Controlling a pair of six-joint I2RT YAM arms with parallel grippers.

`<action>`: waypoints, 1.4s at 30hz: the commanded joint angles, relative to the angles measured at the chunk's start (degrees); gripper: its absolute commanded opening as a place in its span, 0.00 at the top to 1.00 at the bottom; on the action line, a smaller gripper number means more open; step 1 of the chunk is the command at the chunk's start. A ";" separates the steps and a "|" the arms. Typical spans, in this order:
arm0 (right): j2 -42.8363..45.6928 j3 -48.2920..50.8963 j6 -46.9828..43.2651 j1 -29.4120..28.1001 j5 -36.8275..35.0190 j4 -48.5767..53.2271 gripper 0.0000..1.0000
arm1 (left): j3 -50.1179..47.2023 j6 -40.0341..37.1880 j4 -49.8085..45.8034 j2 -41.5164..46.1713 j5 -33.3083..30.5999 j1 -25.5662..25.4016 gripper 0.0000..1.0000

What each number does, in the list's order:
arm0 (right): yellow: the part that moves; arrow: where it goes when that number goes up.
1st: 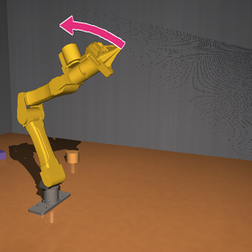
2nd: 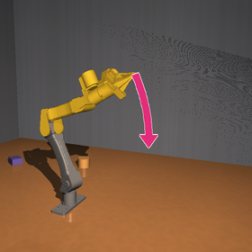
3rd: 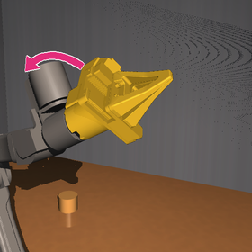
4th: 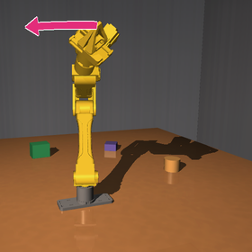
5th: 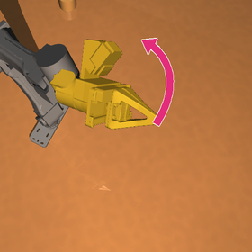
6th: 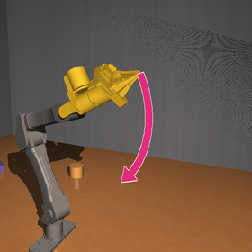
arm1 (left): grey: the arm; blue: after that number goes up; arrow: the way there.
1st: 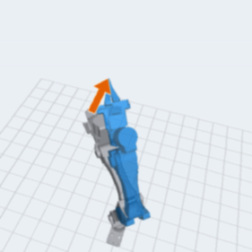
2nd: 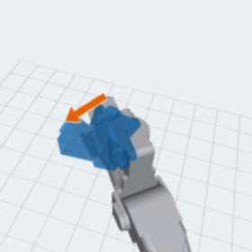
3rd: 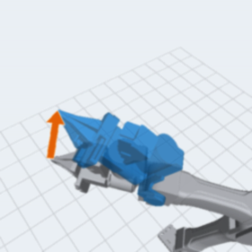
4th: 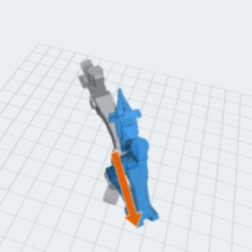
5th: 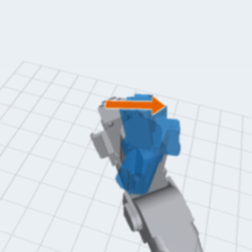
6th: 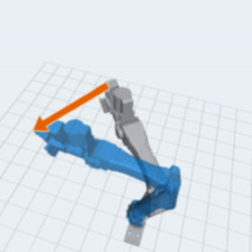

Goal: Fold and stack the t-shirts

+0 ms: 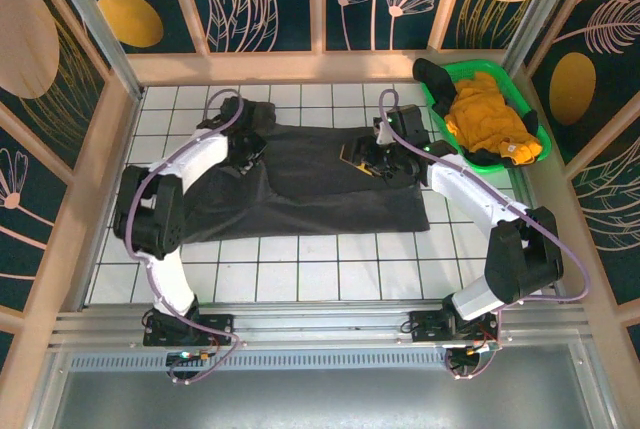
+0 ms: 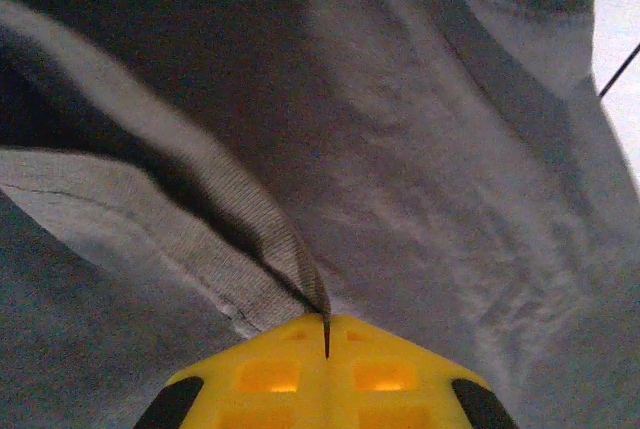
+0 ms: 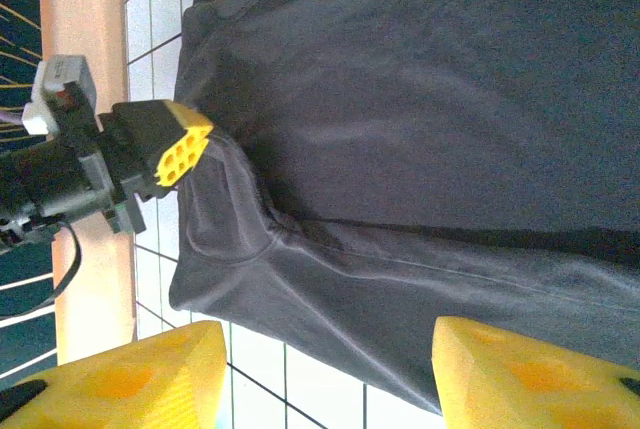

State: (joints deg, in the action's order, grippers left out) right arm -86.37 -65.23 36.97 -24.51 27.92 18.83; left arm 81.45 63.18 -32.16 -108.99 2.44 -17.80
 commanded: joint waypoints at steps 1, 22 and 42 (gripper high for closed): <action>1.40 0.17 0.82 0.57 -0.58 -0.39 0.43 | 5.68 -7.01 -6.84 -4.82 -2.68 -1.76 1.00; 8.64 13.34 1.79 2.58 -10.15 3.01 0.46 | 6.56 -13.83 -14.28 2.88 -15.75 -4.98 0.46; -5.23 19.60 -2.54 7.09 -25.07 12.51 0.71 | -32.56 -6.97 0.33 14.01 -8.82 11.46 0.74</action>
State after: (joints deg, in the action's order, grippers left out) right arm -89.14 -45.84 34.92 -16.80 7.68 25.80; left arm 53.19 54.37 -32.01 -95.96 -5.17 -7.07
